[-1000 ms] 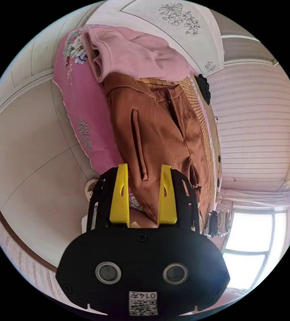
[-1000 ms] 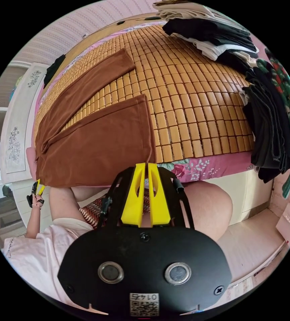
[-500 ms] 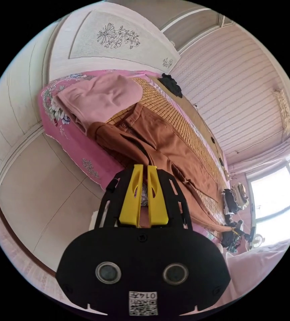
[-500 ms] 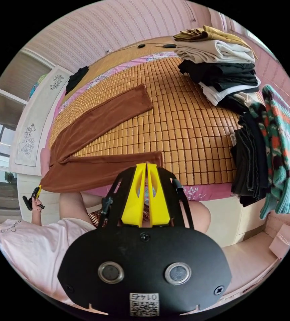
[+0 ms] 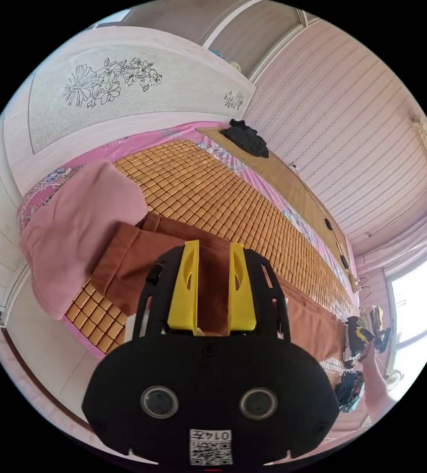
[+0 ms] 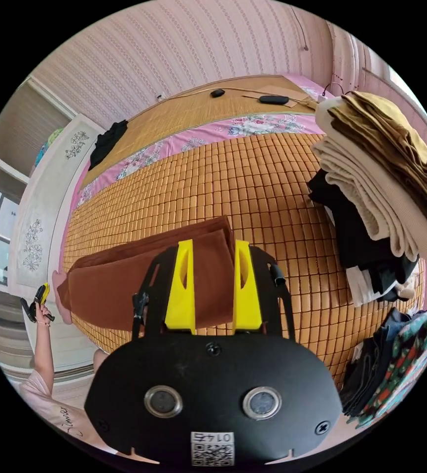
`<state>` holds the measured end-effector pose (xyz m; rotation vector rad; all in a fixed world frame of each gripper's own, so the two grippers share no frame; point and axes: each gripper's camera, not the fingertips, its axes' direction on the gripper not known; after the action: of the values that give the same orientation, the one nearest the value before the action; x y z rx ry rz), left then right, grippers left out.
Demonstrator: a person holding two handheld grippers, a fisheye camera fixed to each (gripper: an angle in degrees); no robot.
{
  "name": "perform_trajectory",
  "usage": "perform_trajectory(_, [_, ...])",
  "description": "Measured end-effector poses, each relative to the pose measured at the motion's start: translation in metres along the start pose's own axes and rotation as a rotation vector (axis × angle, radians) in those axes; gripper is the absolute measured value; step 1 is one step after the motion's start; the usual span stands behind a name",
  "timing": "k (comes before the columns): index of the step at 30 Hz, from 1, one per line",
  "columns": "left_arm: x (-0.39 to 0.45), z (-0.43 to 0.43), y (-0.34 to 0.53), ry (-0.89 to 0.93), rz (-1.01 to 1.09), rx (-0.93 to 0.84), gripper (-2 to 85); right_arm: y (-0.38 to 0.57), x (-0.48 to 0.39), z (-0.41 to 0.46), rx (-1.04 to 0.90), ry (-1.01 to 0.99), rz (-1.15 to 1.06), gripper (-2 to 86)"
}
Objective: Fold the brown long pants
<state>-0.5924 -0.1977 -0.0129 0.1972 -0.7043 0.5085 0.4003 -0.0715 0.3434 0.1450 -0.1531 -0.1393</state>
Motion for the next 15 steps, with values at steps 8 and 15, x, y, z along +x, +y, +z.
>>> perform_trajectory(8, [0.103, 0.086, 0.046, -0.17, 0.406, -0.365, 7.1, 0.043, 0.021, 0.079, -0.204, 0.096, 0.001, 10.4])
perform_trajectory(15, [0.171, 0.12, 0.037, -0.314, 0.586, -0.559, -0.5, 0.059, -0.015, 0.076, -0.248, 0.274, -0.214, 3.2])
